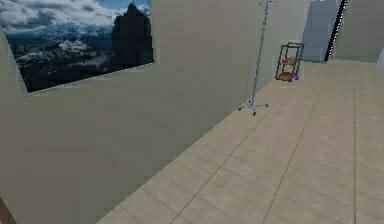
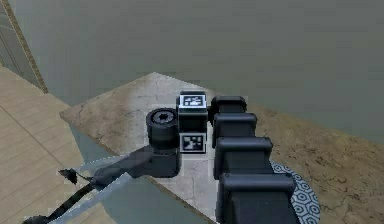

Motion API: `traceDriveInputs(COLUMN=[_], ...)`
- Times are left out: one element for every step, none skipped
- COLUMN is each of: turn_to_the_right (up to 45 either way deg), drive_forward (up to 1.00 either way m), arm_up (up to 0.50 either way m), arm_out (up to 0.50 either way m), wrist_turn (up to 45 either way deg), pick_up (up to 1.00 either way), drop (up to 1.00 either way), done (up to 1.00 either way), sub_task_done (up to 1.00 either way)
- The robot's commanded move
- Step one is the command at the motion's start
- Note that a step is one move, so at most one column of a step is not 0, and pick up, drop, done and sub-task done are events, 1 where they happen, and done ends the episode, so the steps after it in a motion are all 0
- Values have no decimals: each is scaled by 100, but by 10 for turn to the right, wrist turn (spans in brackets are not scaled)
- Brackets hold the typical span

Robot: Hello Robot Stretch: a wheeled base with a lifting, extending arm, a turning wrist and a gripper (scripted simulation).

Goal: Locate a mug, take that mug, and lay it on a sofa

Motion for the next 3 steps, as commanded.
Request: traceDriveInputs(turn_to_the_right=[0,0,0], drive_forward=[0,0,0], arm_up=[0,0,-12], arm_out=[0,0,0], wrist_turn=[450,180,0], pick_up=[0,0,0], drop=[0,0,0], done=[0,0,0], sub_task_done=[0,0,0])
